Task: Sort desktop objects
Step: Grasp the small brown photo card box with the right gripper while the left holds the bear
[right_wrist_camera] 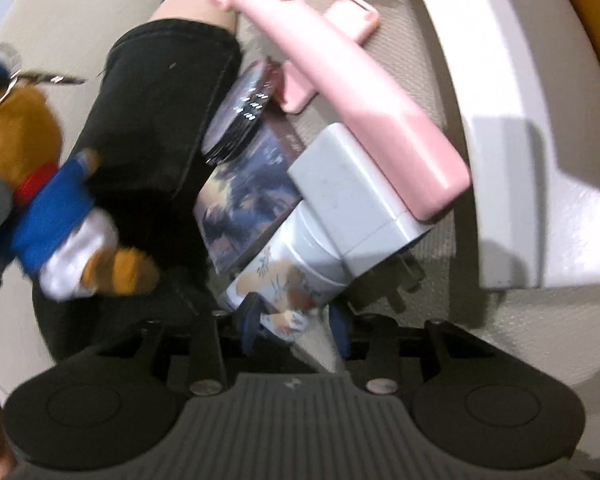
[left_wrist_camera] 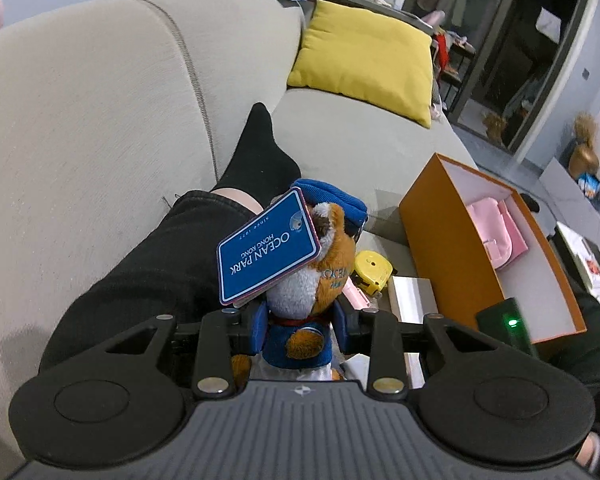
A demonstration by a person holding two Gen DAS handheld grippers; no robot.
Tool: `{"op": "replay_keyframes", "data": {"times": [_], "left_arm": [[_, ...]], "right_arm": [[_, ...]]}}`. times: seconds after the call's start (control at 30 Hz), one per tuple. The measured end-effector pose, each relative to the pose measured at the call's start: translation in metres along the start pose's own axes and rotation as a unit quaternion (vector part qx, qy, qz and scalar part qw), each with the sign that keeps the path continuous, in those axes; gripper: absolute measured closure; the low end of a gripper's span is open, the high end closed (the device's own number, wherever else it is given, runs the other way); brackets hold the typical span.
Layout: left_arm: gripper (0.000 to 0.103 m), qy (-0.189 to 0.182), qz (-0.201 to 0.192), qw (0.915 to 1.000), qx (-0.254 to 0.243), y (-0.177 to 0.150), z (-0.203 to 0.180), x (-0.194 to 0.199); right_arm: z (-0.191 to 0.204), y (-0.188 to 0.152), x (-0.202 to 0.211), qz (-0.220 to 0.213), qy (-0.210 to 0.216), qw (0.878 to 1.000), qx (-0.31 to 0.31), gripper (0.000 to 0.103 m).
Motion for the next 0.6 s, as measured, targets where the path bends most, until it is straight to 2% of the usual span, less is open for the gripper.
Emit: {"op": "replay_keyframes", "data": {"times": [0.13, 0.27, 0.33, 0.43, 0.5, 0.53, 0.6], "left_arm": [[0.065, 0.004, 0.0, 0.9999, 0.013, -0.004, 0.003, 0.002], [0.065, 0.006, -0.003, 0.9998, 0.016, -0.006, 0.003, 0.005], [0.065, 0.004, -0.006, 0.9998, 0.019, -0.006, 0.004, 0.008], [0.065, 0.003, -0.011, 0.9997, 0.022, -0.007, 0.005, 0.012], [0.065, 0.001, -0.015, 0.9996, 0.024, -0.007, 0.006, 0.015], [0.065, 0.001, -0.017, 0.9996, 0.024, -0.007, 0.005, 0.015], [0.065, 0.002, -0.019, 0.9995, 0.027, -0.006, 0.005, 0.016]], "right_arm": [[0.006, -0.003, -0.001, -0.016, -0.007, 1.0, 0.001, 0.054], [0.019, -0.009, 0.005, -0.015, -0.023, 0.998, 0.059, 0.066], [0.028, -0.013, 0.014, -0.006, -0.026, 0.996, 0.086, 0.065], [0.041, -0.009, 0.032, -0.03, -0.022, 0.992, 0.124, 0.065], [0.051, 0.0, 0.043, -0.061, -0.015, 0.987, 0.145, 0.065], [0.056, 0.005, 0.046, -0.074, -0.015, 0.984, 0.159, 0.065], [0.067, 0.018, 0.044, -0.087, -0.024, 0.979, 0.181, 0.054]]}}
Point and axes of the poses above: each gripper's, at about its wrist camera, not at the fingertips, and x roughly against the way its jaws point, z to its left, y to its top, the point moved 4 cm from there along -x, roughly the way its jaws point, and after that the axes turned 12 degrees about -z, right-handed, at the moved point
